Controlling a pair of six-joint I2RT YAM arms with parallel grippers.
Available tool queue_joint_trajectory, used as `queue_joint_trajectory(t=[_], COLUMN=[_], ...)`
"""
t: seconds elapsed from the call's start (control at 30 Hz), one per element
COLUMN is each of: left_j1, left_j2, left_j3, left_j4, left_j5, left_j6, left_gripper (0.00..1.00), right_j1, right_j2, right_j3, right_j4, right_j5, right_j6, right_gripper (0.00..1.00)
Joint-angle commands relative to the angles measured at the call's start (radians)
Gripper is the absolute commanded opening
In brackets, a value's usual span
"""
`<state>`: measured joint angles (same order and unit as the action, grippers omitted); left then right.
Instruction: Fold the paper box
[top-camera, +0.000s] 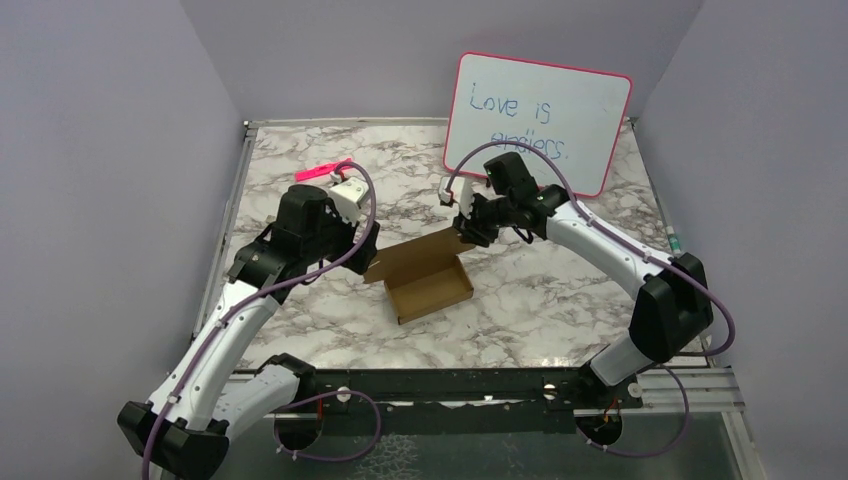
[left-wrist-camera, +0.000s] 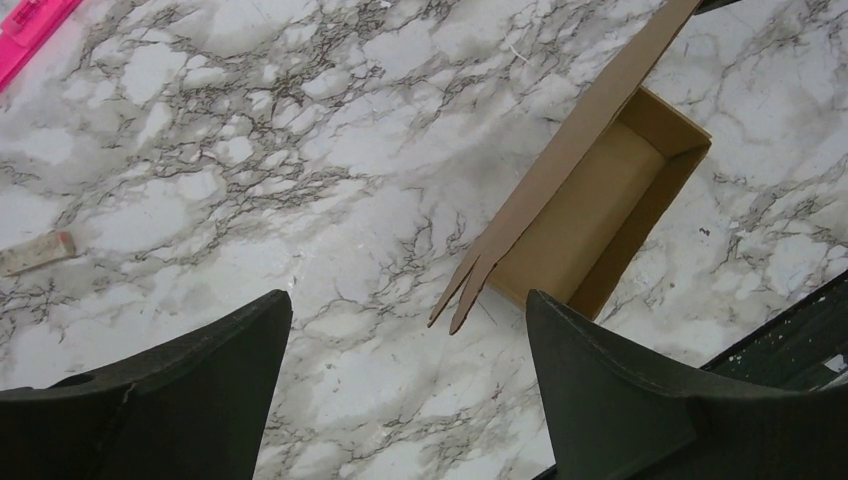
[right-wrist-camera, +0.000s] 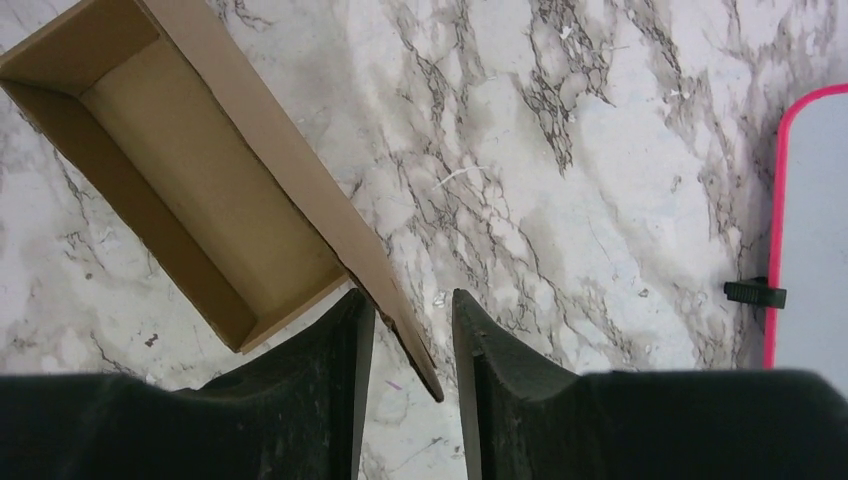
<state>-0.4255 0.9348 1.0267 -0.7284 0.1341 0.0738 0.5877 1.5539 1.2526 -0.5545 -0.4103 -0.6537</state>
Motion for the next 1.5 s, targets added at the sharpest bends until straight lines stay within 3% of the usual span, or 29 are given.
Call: queue_joint_trajectory(t=[0.0, 0.3, 0.57, 0.9, 1.1, 1.47], left_j1=[0.003, -0.018, -0.05, -0.068, -0.068, -0.068], left_j2=[0.012, 0.054, 0.101, 0.165, 0.152, 0.199], left_j3=[-0.012, -0.018, 0.012, 0.041, 0.007, -0.042], left_j4=[-0.003, -0.003, 0.0, 0.032, 0.101, 0.18], left_j5=[0.073, 0.091, 0.097, 0.036, 0.013, 0.037], left_j6=[0.029, 0.047, 0.084, 0.25, 0.39, 0.426], left_gripper=[0.86, 0.83, 0.77, 0.75, 0.65, 0.52], right_j1=[-0.003, -0.004, -0.008, -0.026, -0.038, -0.037], right_j2=[0.034, 0.038, 0.021, 0.012, -0.01, -0.069], right_j3=[0.031, 0.013, -0.005, -0.012, -0.021, -0.032], right_j4=[-0.007, -0.013, -0.004, -0.011, -0.005, 0.016], right_j5=[-0.065, -0.005, 0.031, 0.067, 0.045, 0.038], right_j6=[-0.032, -0.032, -0.03, -0.056, -0.064, -0.049], right_gripper=[0.38, 0.24, 0.01, 0.01, 0.01, 0.01])
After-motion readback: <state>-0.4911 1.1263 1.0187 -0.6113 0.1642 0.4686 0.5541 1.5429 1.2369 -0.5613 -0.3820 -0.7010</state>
